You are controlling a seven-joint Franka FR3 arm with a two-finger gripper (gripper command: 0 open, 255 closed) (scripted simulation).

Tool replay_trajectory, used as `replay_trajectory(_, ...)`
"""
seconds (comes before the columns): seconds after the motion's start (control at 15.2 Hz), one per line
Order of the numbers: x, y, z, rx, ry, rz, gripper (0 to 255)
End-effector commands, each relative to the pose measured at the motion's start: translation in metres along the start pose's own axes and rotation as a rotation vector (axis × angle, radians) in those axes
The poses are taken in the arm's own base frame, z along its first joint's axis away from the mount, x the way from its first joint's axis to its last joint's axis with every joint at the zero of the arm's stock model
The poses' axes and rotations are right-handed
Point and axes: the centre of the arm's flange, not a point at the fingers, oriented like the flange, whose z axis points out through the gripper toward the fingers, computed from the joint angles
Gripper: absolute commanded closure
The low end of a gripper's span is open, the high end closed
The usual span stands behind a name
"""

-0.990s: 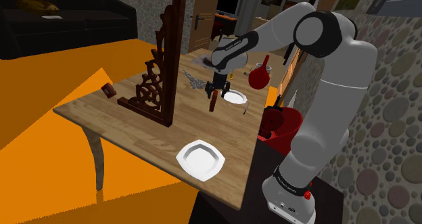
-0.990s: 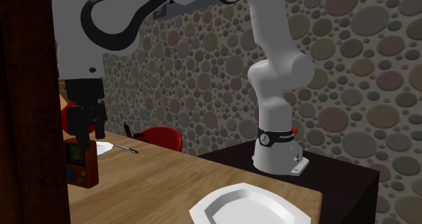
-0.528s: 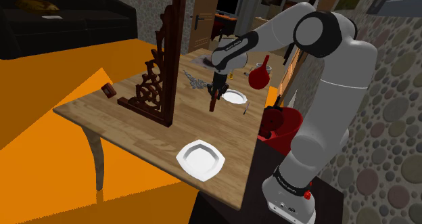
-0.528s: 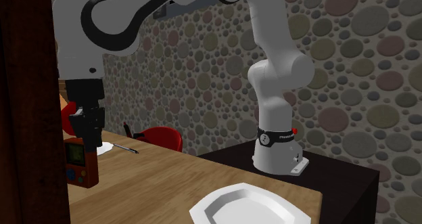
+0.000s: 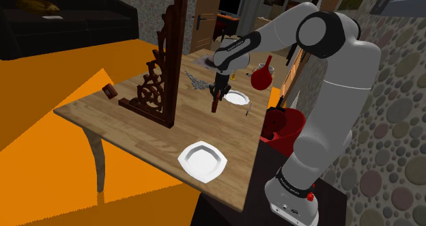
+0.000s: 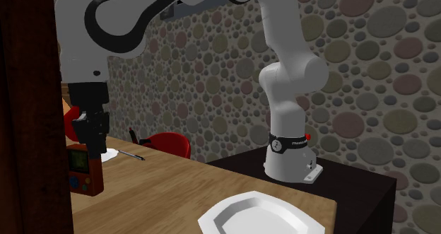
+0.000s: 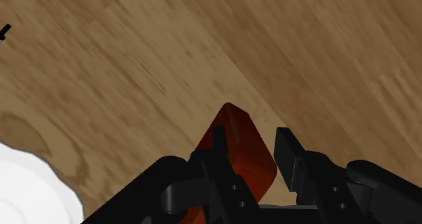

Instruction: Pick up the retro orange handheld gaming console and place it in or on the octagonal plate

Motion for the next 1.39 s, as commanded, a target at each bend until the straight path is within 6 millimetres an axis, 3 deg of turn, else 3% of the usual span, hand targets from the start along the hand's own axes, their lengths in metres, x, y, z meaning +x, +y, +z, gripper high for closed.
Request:
replay_trajectory(0.0, 0.000, 0.000, -0.005, 0.000, -0.001, 0.001, 255)
replay_trajectory(1.06, -0.006, 0.001, -0.089, 0.000, -0.001, 0.001, 255)
replay_trajectory(1.32, -0.051, -0.027, -0.092, 0.000, -0.001, 0.001, 255)
